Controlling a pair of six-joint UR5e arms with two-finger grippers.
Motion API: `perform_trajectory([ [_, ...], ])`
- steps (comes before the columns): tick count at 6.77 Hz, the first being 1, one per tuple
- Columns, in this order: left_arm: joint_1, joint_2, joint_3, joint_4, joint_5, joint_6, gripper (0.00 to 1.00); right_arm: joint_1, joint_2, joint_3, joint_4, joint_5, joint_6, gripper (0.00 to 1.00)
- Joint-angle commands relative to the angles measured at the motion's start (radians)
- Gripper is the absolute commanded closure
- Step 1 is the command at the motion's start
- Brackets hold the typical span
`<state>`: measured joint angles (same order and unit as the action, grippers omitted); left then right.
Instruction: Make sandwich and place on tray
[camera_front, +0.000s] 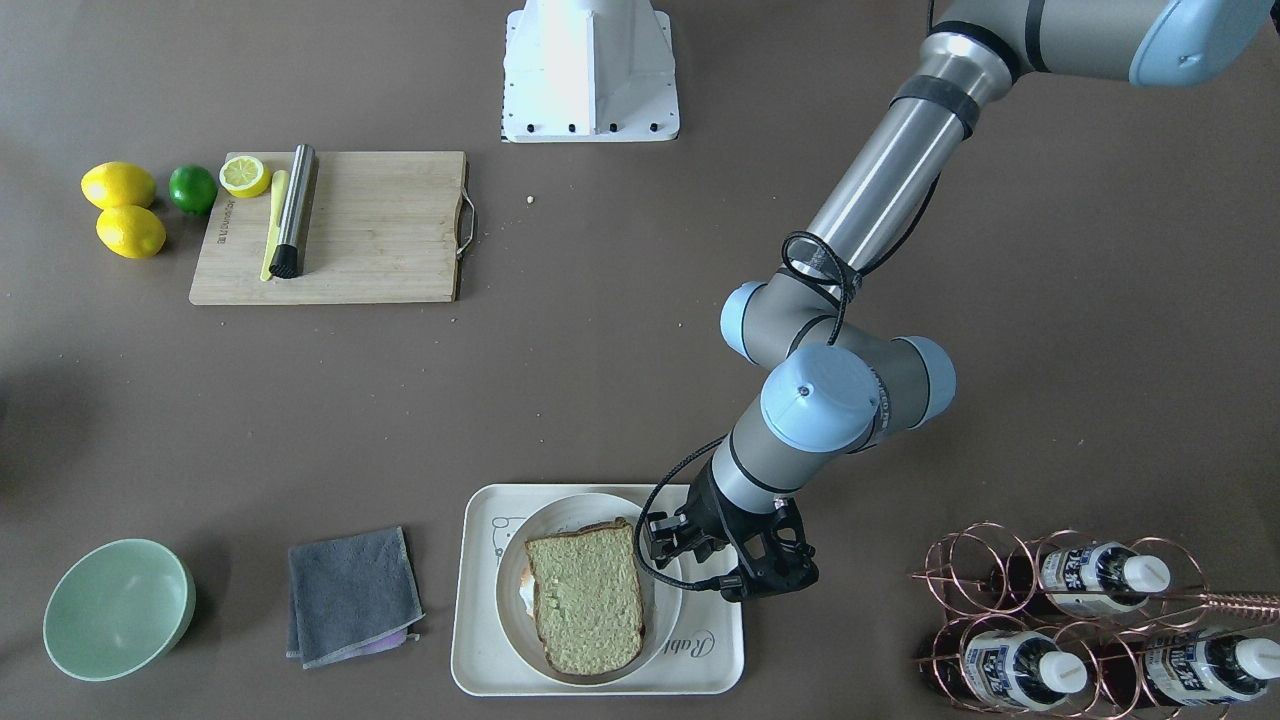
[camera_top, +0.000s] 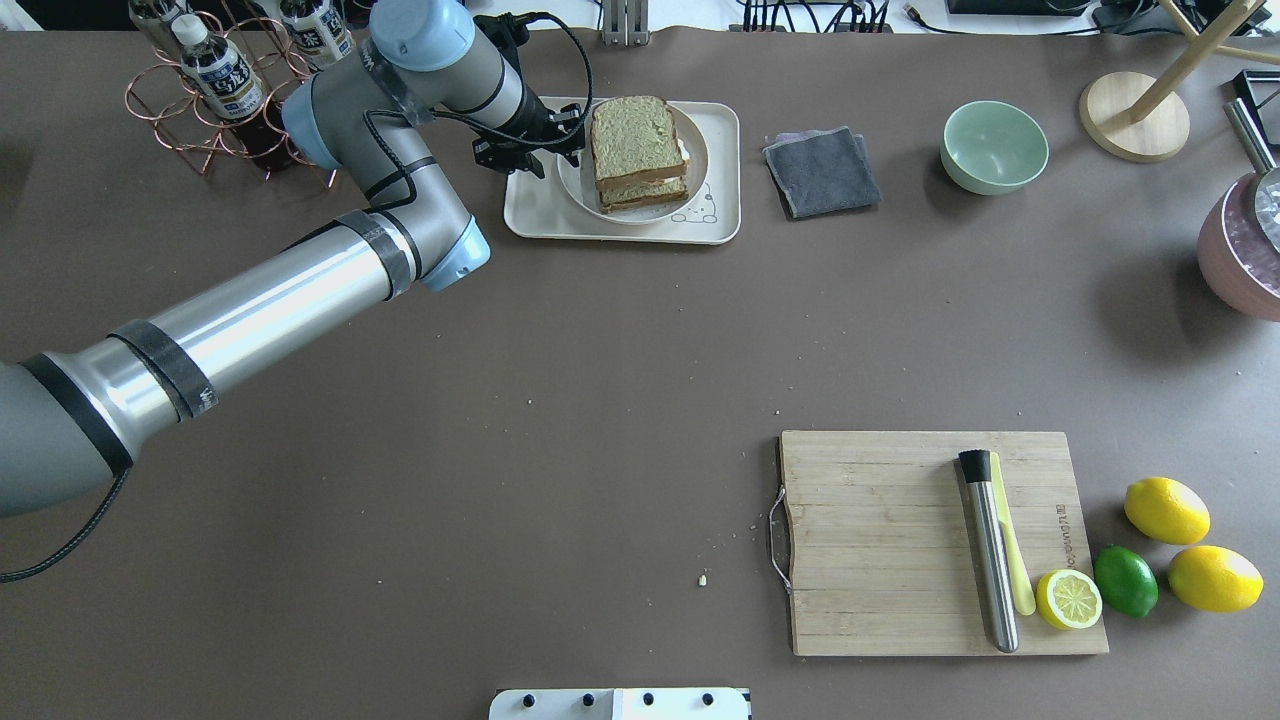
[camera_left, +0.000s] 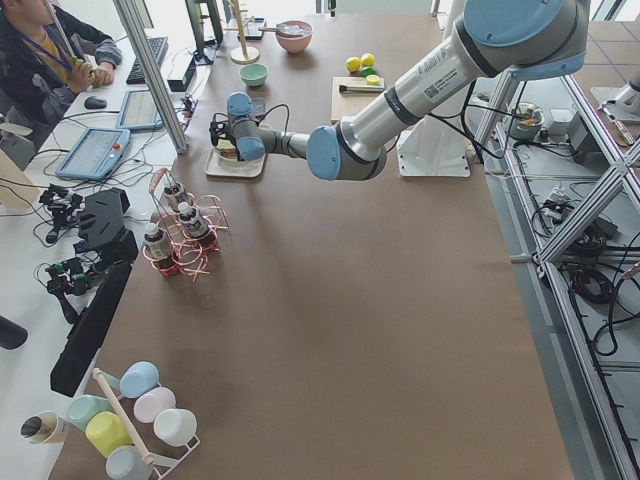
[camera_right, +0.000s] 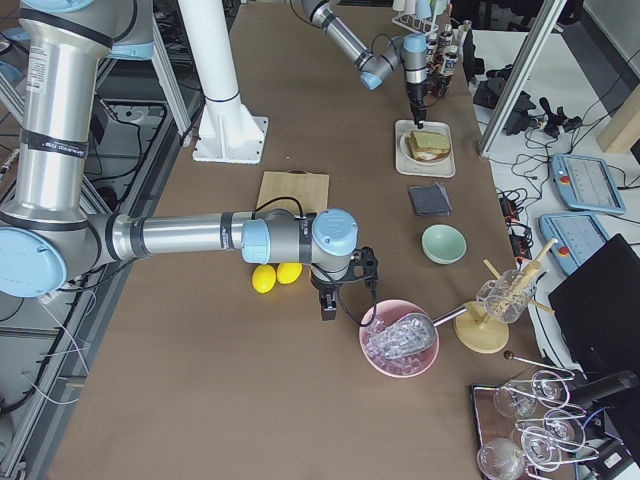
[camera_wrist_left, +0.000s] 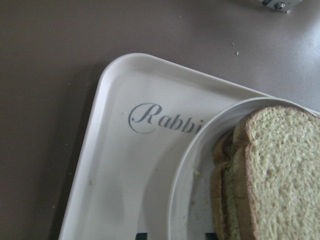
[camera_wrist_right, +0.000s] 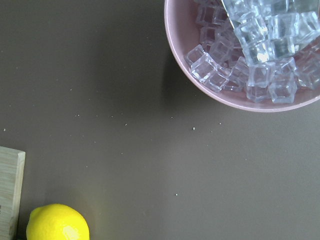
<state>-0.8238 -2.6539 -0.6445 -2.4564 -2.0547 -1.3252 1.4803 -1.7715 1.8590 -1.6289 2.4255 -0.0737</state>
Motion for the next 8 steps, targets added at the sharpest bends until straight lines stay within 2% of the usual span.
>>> perform_trajectory([
  [1,-0.024,0.008,-0.03,0.004,-0.008,0.009,0.47,0.0,0.003,-0.004,-0.002,0.001,0.0,0.0],
  [2,-0.04,0.117,-0.19,0.031,-0.042,0.041,0.47,-0.003,0.006,-0.007,0.001,-0.002,0.002,0.0],
  [3,-0.076,0.288,-0.459,0.165,-0.136,0.097,0.47,-0.014,0.015,-0.009,0.001,-0.012,0.002,0.0],
  [4,-0.13,0.386,-0.67,0.368,-0.227,0.175,0.47,-0.015,0.038,-0.02,-0.002,-0.017,0.003,0.0],
  [5,-0.185,0.504,-0.875,0.551,-0.239,0.337,0.47,-0.018,0.056,-0.035,-0.003,-0.022,0.003,0.0],
  [7,-0.283,0.676,-1.164,0.883,-0.239,0.675,0.46,-0.025,0.092,-0.06,-0.003,-0.042,0.003,0.0],
  [8,-0.34,0.769,-1.255,0.952,-0.239,0.801,0.45,-0.028,0.099,-0.064,-0.003,-0.048,0.005,0.0],
])
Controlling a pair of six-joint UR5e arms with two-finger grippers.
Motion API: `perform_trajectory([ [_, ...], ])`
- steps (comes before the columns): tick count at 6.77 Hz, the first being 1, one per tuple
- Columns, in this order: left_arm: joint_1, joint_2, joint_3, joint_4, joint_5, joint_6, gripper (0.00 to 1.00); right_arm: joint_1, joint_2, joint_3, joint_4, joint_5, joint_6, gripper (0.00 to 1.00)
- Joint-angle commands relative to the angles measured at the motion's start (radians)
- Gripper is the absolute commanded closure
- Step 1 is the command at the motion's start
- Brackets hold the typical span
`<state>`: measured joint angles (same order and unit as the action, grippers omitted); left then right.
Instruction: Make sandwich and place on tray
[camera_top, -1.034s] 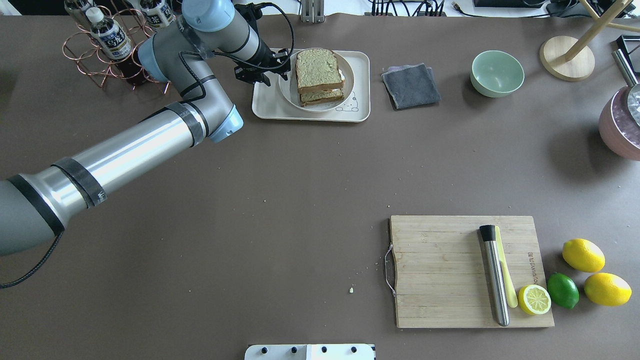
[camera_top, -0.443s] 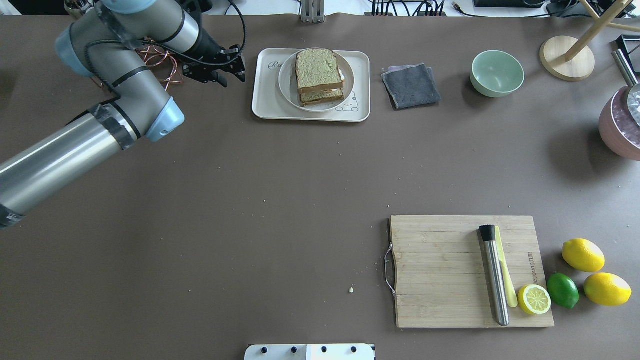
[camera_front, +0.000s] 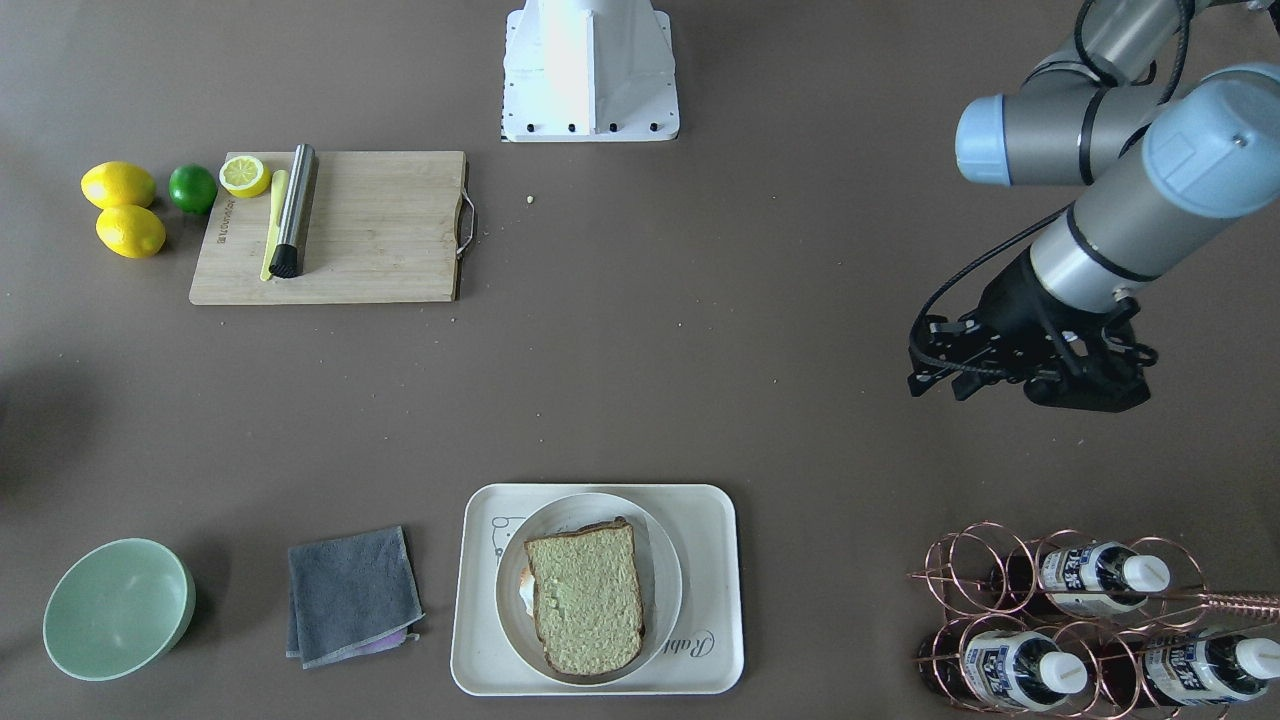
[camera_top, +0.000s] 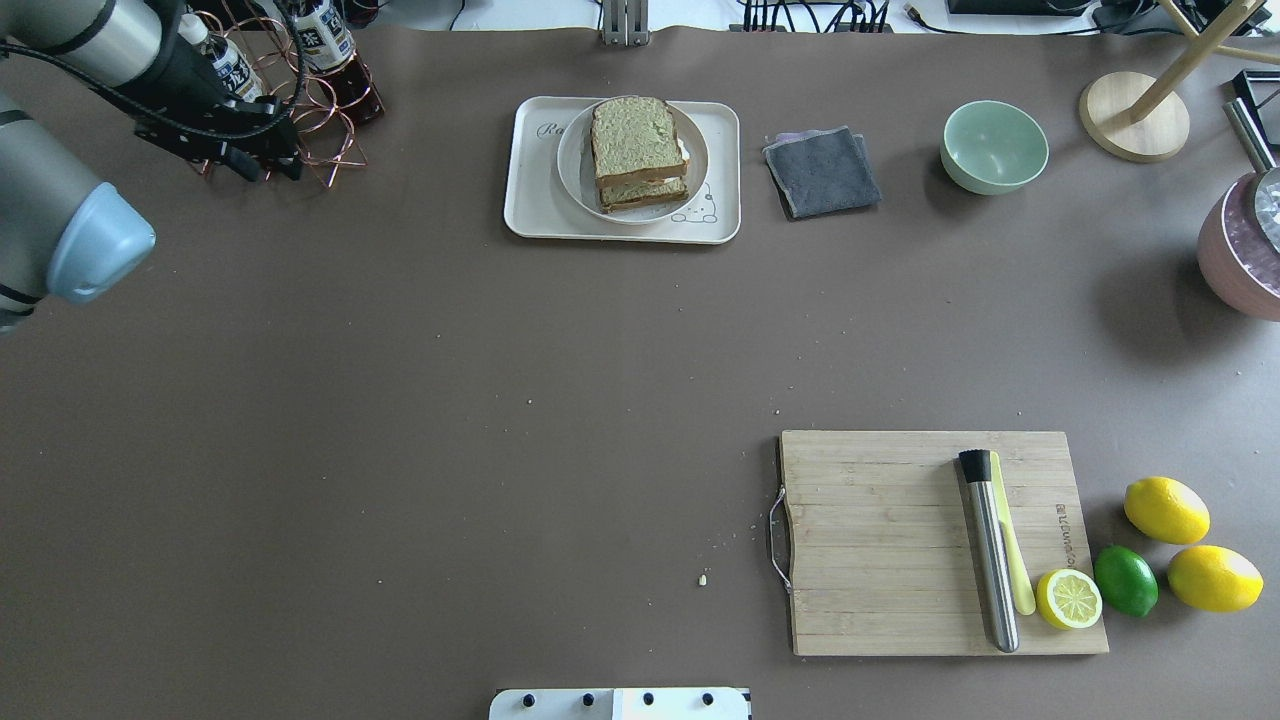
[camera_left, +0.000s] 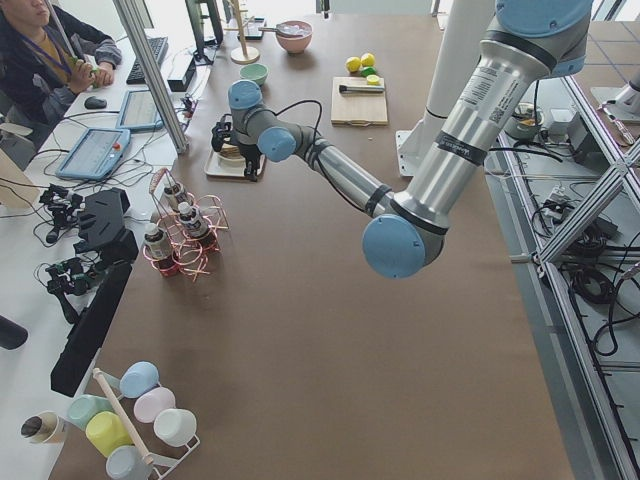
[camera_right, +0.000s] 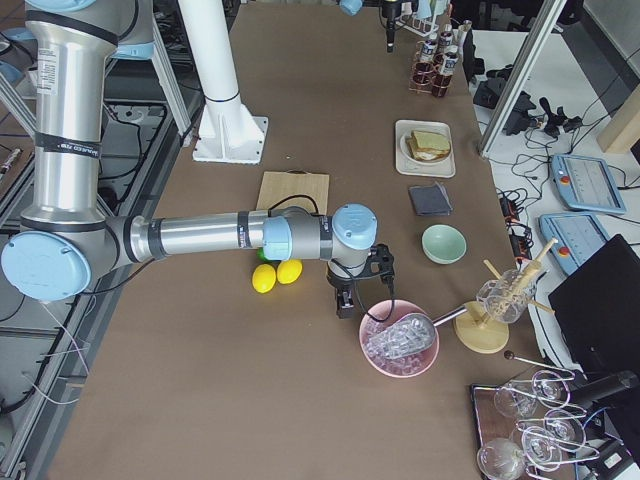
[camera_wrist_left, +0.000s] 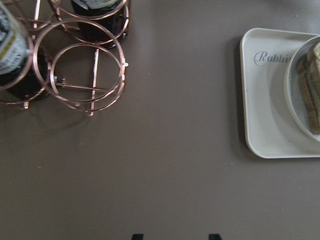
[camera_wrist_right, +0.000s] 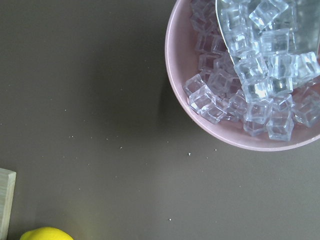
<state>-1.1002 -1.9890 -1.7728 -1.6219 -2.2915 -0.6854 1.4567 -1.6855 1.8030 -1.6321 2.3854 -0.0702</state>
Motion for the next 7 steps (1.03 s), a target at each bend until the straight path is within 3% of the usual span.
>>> perform_trajectory([
  [1,-0.132,0.207,-0.195,0.128,-0.002,0.25,0.43,-0.009,0.033,-0.014,0.0,-0.021,0.006,0.0],
  [2,-0.192,0.323,-0.251,0.128,-0.003,0.38,0.39,-0.016,0.041,-0.016,0.0,-0.035,0.007,0.0],
  [5,-0.404,0.47,-0.254,0.264,-0.029,0.819,0.32,-0.015,0.036,-0.013,0.003,-0.069,0.007,0.0],
  [7,-0.464,0.567,-0.244,0.363,-0.029,0.97,0.29,-0.009,0.024,-0.013,0.008,-0.074,0.004,0.0],
])
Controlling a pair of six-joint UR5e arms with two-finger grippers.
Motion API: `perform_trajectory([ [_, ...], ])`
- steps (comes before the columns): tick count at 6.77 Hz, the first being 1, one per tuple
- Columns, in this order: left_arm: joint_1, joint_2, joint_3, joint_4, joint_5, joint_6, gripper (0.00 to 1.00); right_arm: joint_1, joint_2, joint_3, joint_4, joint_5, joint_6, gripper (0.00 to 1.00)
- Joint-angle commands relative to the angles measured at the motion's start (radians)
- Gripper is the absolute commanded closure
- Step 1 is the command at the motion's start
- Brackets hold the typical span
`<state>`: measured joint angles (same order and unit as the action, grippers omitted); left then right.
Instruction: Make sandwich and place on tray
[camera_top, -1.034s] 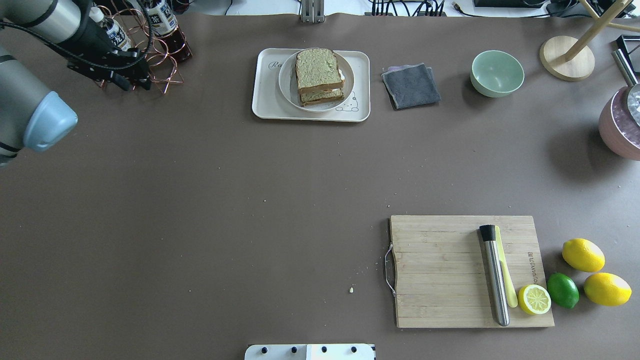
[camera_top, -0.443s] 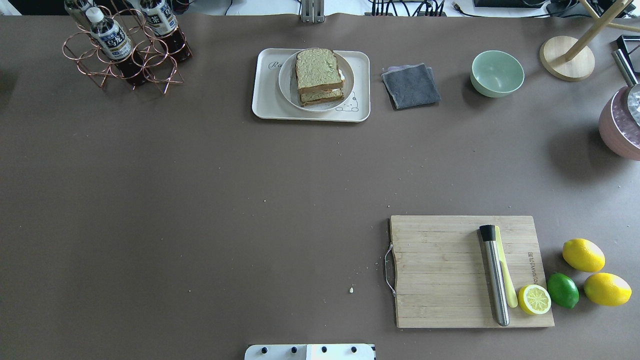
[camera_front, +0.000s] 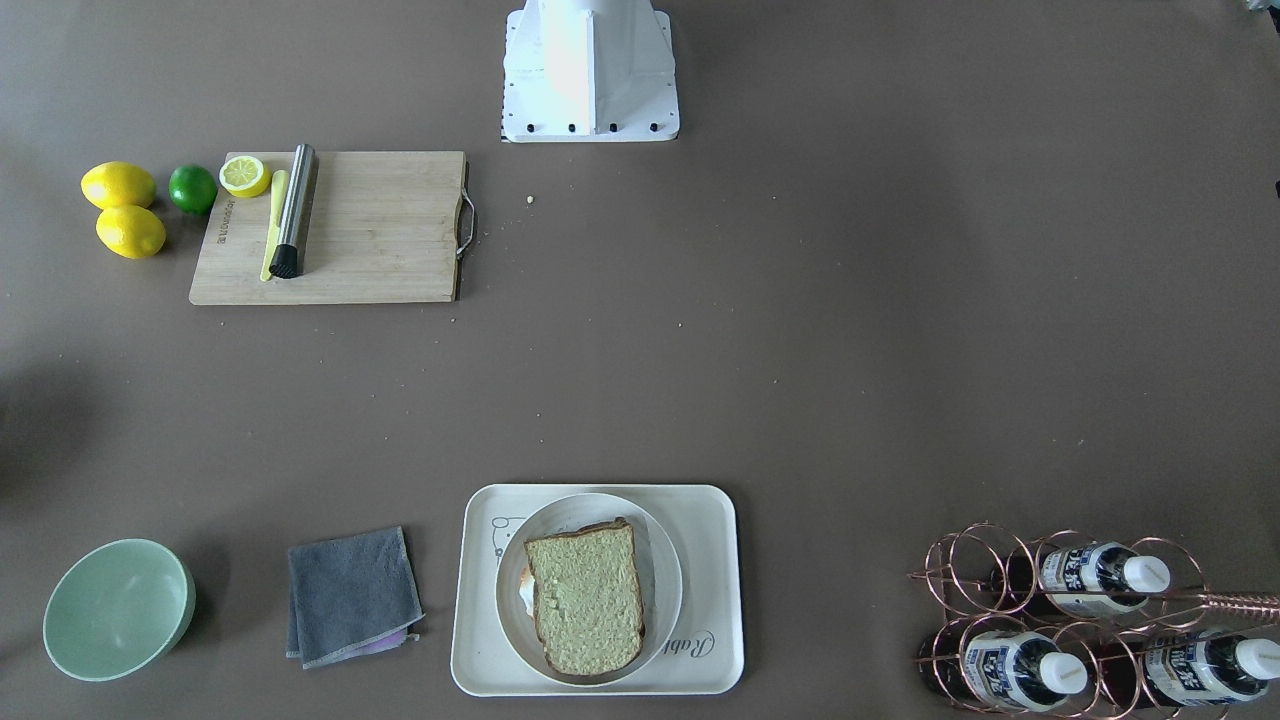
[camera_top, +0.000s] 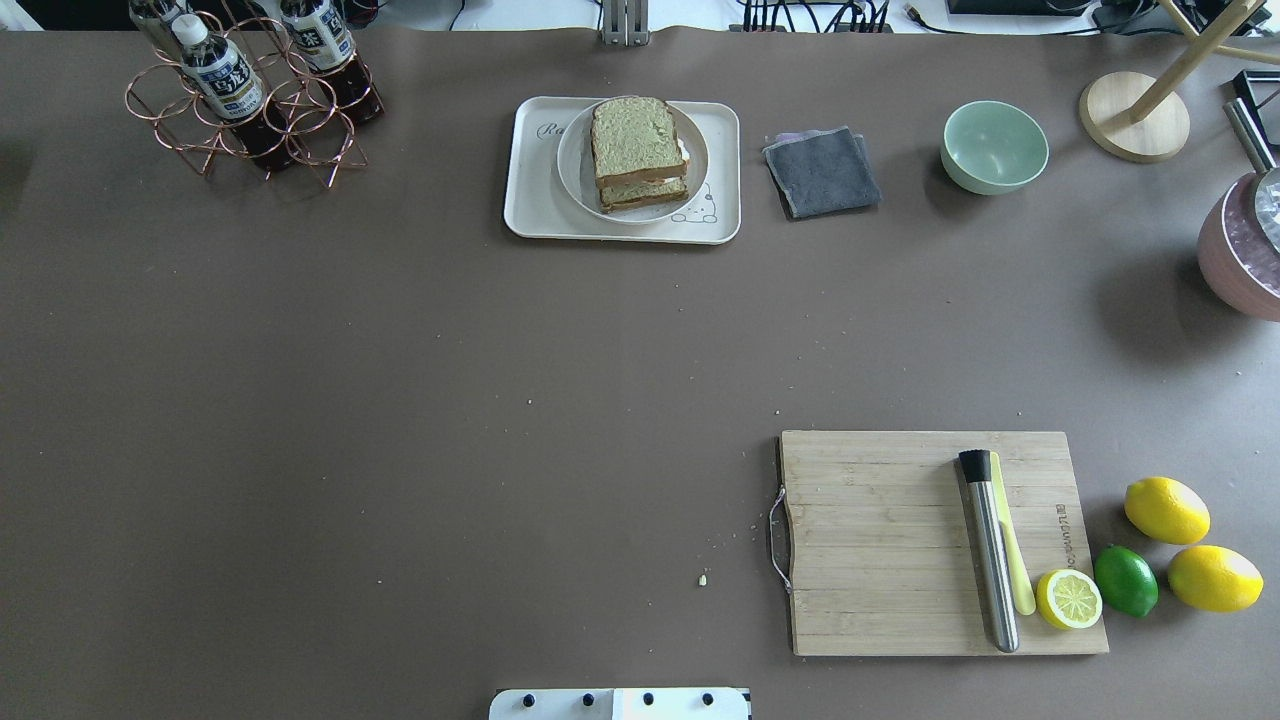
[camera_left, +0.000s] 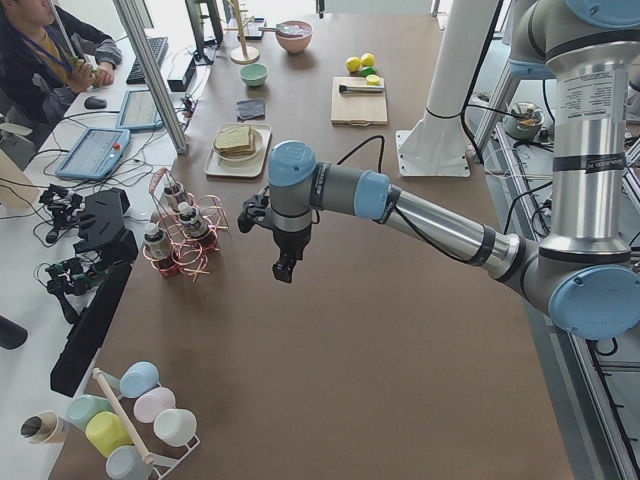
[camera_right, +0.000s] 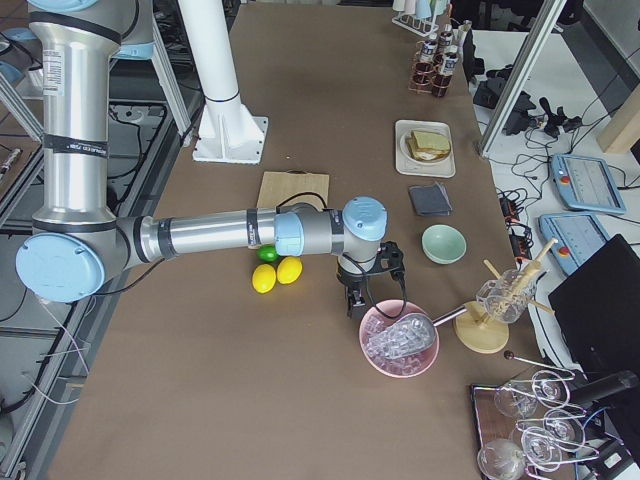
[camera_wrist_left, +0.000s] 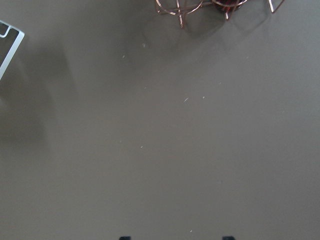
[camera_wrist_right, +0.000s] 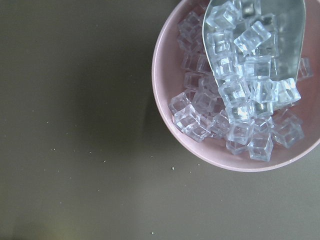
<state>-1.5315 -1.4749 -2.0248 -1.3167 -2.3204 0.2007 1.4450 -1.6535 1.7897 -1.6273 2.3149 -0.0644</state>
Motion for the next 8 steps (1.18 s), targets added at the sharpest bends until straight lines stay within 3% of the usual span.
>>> perform_trajectory([
  [1,-0.035,0.092,0.027,0.074,-0.002,0.148,0.14,0.003,-0.028,0.008,0.006,-0.002,-0.009,0.0],
  [2,-0.036,0.116,0.018,0.073,-0.002,0.149,0.03,0.003,-0.044,0.01,0.006,0.0,-0.009,0.0],
  [8,-0.03,0.111,0.021,0.06,-0.002,0.123,0.03,0.026,-0.081,0.008,0.006,0.011,-0.008,0.0],
])
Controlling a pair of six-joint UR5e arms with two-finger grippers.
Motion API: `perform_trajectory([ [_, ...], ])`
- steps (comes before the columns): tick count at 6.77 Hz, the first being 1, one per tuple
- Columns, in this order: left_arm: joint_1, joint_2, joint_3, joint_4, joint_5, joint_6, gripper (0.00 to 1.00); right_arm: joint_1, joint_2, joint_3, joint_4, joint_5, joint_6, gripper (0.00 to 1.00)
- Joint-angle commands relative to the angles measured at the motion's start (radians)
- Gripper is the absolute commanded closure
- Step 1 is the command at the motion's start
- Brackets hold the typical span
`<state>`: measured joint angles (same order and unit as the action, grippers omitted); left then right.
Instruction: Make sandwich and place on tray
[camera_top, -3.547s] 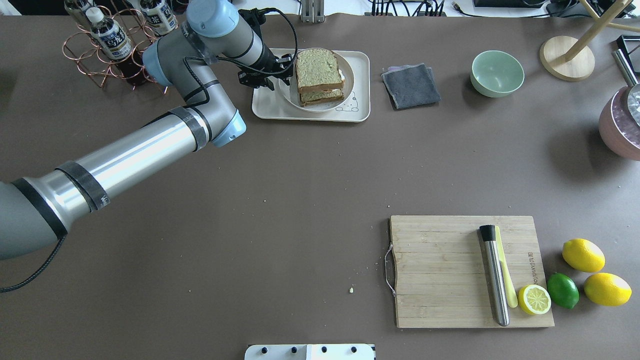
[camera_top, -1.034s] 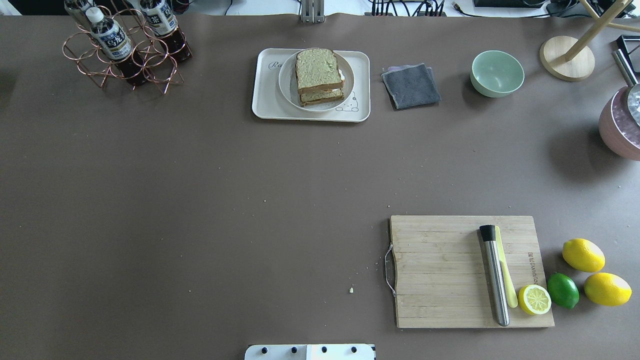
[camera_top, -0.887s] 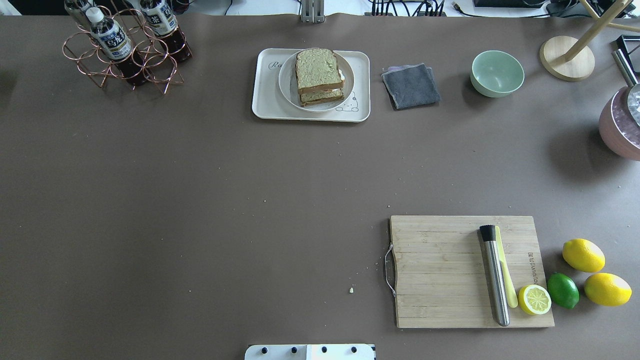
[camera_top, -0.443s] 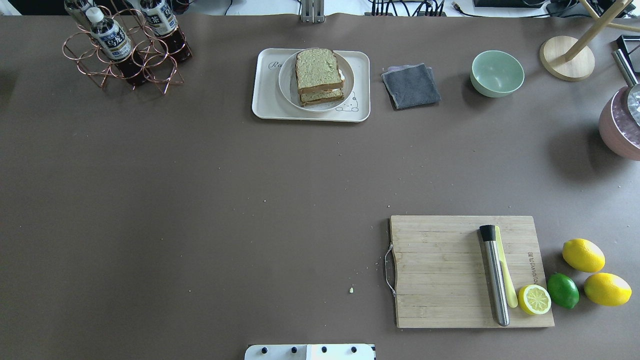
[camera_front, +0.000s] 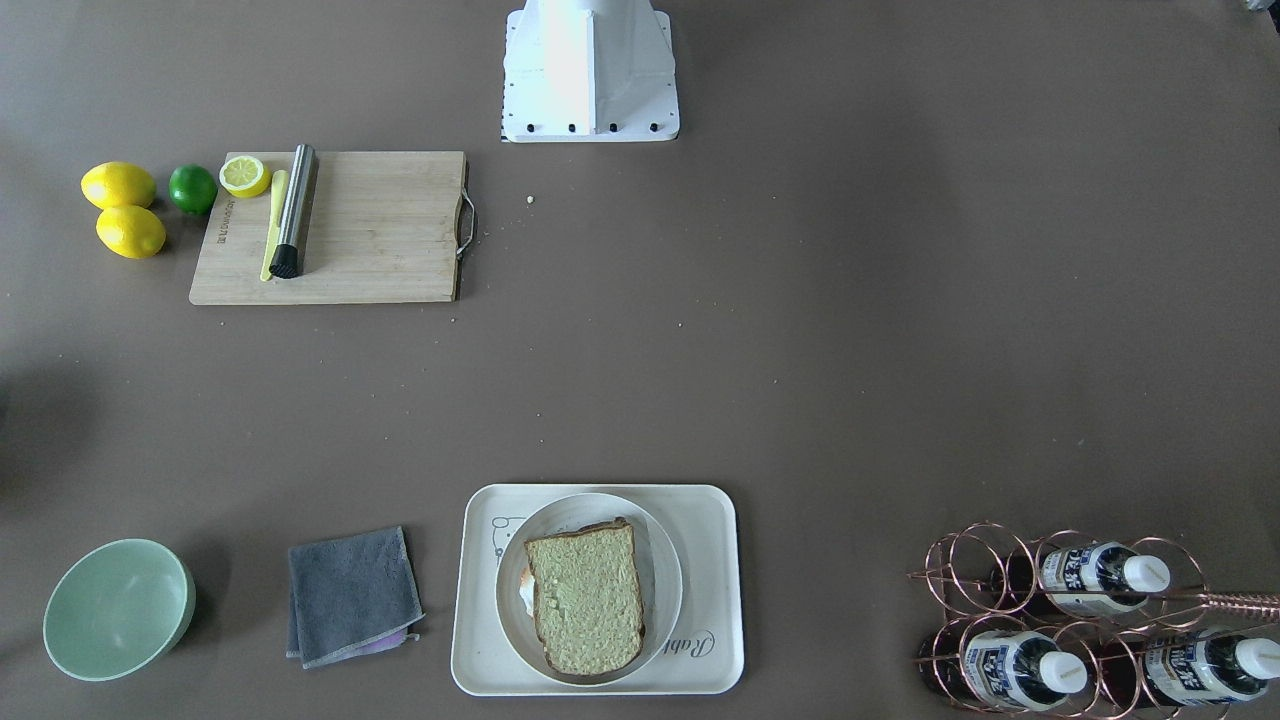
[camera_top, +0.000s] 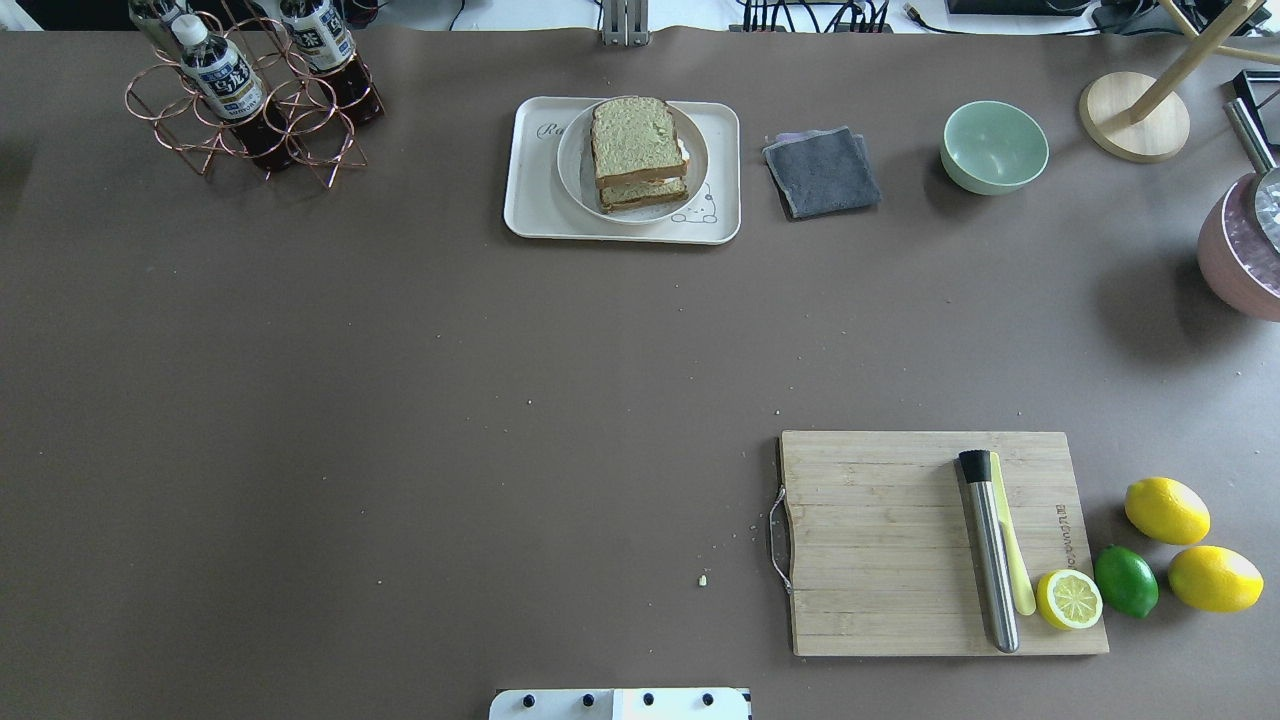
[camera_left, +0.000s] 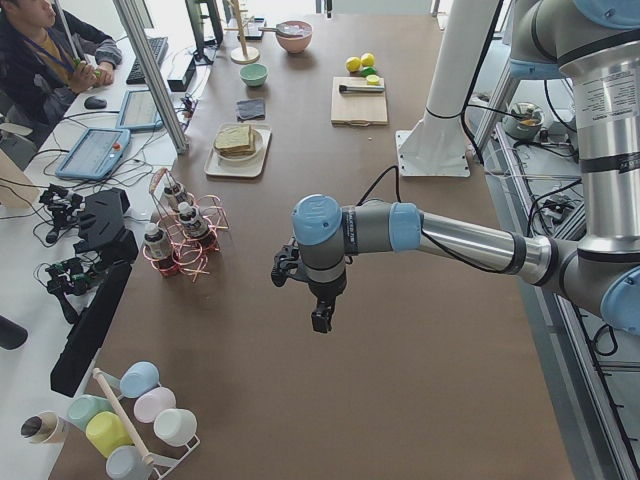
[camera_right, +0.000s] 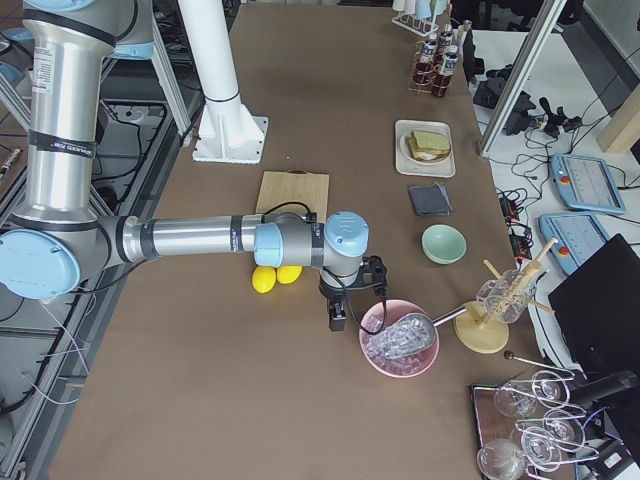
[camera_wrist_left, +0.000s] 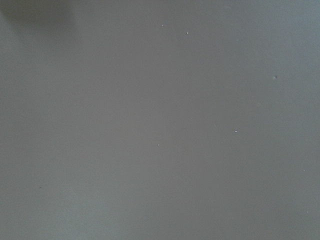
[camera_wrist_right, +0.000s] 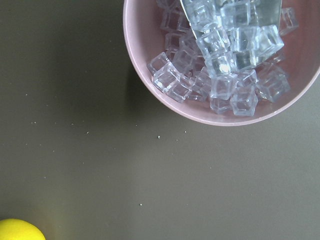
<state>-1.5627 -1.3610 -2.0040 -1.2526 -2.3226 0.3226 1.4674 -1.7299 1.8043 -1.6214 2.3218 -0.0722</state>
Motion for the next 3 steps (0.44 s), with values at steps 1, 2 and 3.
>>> perform_trajectory([
  [1,0.0,-0.003,-0.001,-0.004,0.0,0.001,0.03,0.004,-0.011,-0.005,0.0,0.002,0.0,0.0],
  [2,0.0,-0.003,-0.001,-0.005,0.0,-0.005,0.02,0.002,-0.011,-0.003,0.0,0.002,-0.001,0.0],
  [3,-0.002,-0.007,-0.001,-0.004,0.0,-0.003,0.02,0.004,-0.011,-0.003,0.0,0.002,-0.001,0.0],
])
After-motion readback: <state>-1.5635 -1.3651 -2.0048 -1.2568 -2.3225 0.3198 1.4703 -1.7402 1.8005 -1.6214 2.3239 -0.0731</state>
